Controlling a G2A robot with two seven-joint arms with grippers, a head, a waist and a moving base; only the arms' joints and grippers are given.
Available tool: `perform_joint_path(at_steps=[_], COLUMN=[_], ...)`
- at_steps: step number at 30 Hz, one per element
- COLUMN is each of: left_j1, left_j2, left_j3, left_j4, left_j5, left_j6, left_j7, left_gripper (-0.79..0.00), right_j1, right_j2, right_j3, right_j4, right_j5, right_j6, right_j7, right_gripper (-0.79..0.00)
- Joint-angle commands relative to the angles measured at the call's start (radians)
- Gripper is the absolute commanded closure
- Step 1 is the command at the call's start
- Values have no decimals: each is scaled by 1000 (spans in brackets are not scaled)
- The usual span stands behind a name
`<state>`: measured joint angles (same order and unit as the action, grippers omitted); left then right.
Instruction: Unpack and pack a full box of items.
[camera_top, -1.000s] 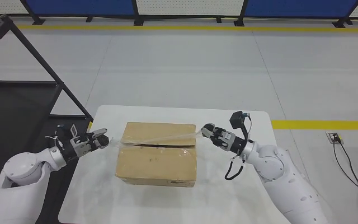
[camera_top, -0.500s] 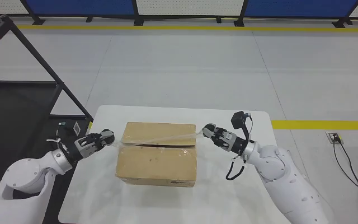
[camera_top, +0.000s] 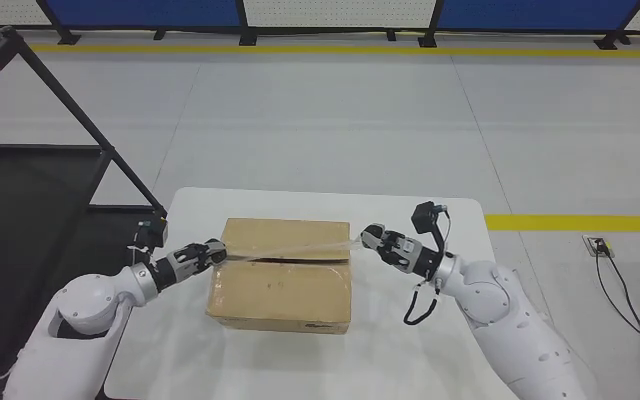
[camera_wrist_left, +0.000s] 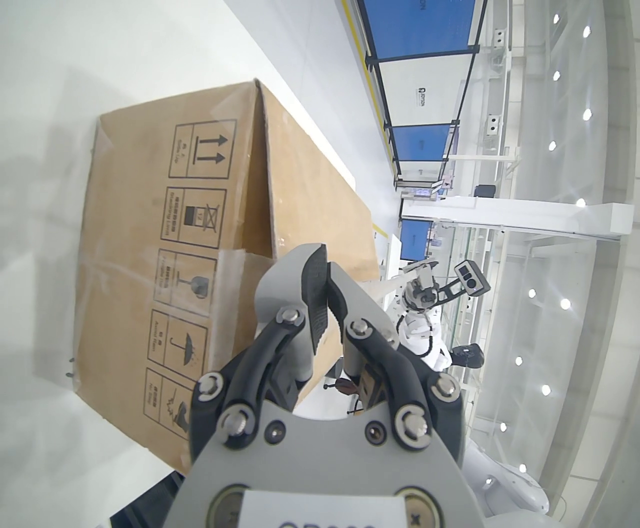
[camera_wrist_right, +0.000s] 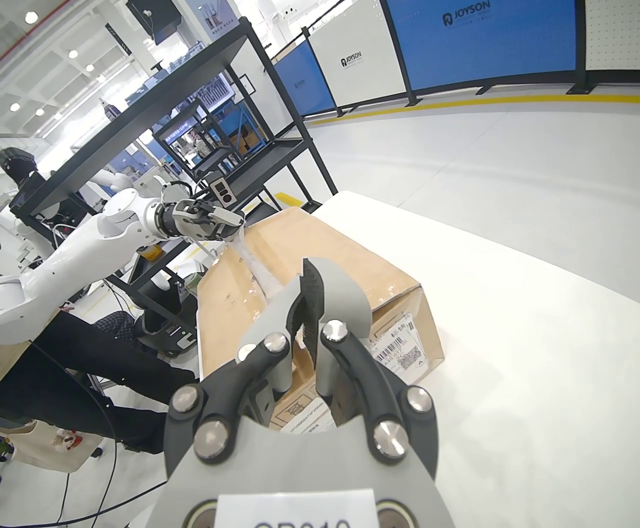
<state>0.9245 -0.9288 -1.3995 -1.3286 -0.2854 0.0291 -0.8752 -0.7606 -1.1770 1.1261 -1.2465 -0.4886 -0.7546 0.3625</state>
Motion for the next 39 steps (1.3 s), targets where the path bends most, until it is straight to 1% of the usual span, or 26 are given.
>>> perform_joint_path(at_steps=[1,7,14,23,34,35,36,37,39], left_j1=[-3,-10,-26,-53,-65,-65,-66,-66,-67], left_j2=[-1,-3,-9,-19,-20,-20,-20,-20,-20], left_j3=[7,16,22,64,69,70,70,70,71], left_j4=[6,18,37,66,82,82,83,84,84], left_j5=[3,-1,-47,-33,-32,-31,-30,-30,-29], left_j6=[0,-2,9,32,42,42,41,42,44], left_j7=[-3,-5,8,14,-6,-8,-9,-9,-12], left_gripper=[-22,-12,-3,0,0,0,0,0,0], right_j1=[0,1,9,25,37,38,39,39,40], right_j2=[0,-1,-4,-8,-13,-14,-14,-15,-15], right_j3=[-3,-9,-15,-23,-40,-41,-41,-41,-41], right_j4=[3,20,40,76,133,136,139,141,145], right_j5=[-10,-24,-42,-42,-38,-39,-39,-41,-45], right_j6=[-12,-30,-39,-54,-119,-121,-124,-129,-135], right_j7=[-1,-15,-36,-43,-64,-68,-75,-80,-87], right_gripper=[0,0,0,0,0,-188,-336,-357,-376])
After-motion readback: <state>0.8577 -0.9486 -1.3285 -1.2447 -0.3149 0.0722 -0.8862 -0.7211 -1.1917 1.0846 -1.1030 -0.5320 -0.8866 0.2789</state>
